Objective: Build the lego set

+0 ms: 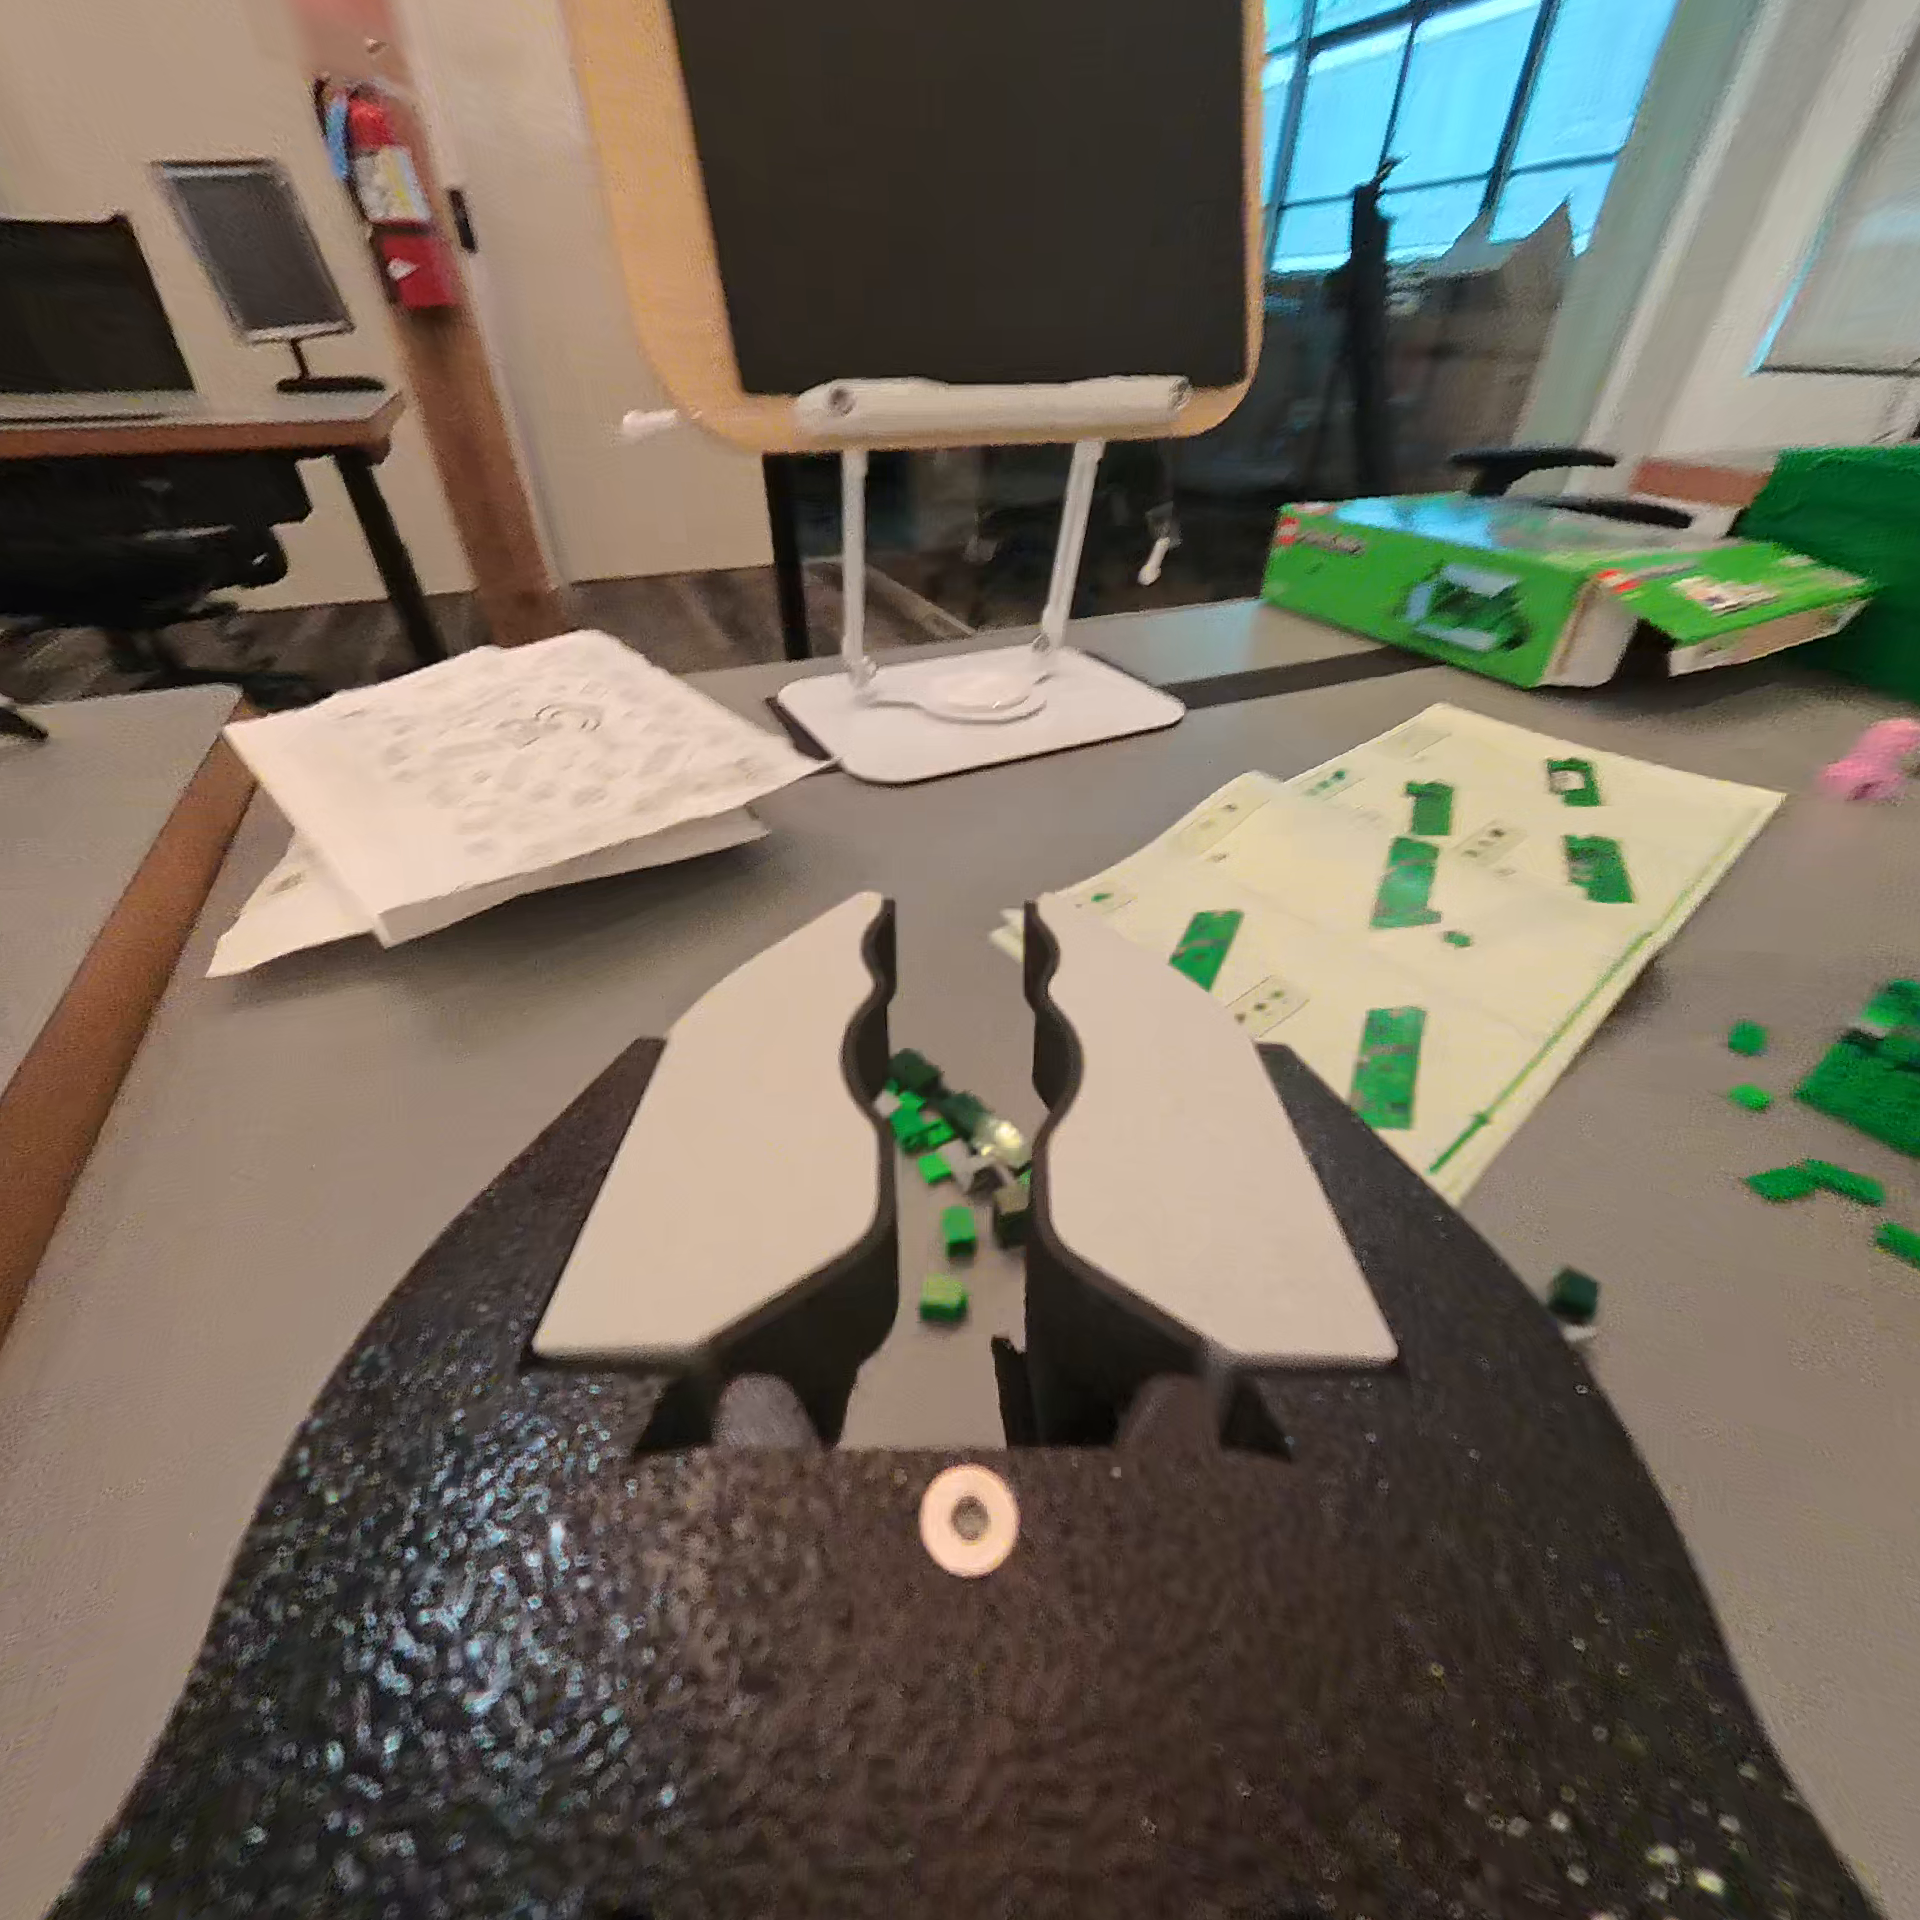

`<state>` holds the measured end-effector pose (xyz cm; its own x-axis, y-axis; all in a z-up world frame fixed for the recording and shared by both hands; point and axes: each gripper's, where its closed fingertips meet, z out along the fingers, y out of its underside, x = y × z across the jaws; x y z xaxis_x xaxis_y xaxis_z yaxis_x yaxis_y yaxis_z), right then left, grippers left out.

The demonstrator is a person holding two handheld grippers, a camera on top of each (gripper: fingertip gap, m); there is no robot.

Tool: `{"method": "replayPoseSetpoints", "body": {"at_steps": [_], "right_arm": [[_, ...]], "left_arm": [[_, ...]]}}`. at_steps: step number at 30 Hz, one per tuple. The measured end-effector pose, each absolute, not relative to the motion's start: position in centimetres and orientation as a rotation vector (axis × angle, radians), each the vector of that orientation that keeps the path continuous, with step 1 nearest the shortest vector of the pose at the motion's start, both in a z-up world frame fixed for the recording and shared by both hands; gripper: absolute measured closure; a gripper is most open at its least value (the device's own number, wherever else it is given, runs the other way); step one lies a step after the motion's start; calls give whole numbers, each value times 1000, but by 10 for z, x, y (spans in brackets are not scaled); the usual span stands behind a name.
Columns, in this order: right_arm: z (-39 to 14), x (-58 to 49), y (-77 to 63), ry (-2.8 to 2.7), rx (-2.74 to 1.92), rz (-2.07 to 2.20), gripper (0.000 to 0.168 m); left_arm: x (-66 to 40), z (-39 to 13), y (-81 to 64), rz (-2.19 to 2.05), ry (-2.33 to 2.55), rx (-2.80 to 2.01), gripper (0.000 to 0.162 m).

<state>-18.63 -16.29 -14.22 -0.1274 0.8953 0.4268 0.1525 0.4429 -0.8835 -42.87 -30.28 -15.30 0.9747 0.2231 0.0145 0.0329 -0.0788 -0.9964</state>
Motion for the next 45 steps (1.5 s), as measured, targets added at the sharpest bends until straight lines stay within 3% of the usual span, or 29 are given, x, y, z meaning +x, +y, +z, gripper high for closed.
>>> {"method": "replayPoseSetpoints", "body": {"at_steps": [11, 15, 29, 34, 45], "right_arm": [[-151, -179, -118, -1156, -999, 807, 147], [-155, -178, -108, -1134, -1052, 828, 162], [-160, -181, -102, -1140, -1085, 819, 163], [-161, -182, -102, -1151, -1081, 807, 163], [-162, -183, -102, -1156, -1081, 796, 164]], "left_arm": [[-442, -165, -301, 380, -181, -1651, 140], [-426, -176, -288, 311, -126, -1679, 145], [-437, -180, -289, 288, -162, -1709, 154], [-469, -192, -308, 265, -270, -1829, 147], [-455, -231, -308, 65, 81, -2248, 144]]}}
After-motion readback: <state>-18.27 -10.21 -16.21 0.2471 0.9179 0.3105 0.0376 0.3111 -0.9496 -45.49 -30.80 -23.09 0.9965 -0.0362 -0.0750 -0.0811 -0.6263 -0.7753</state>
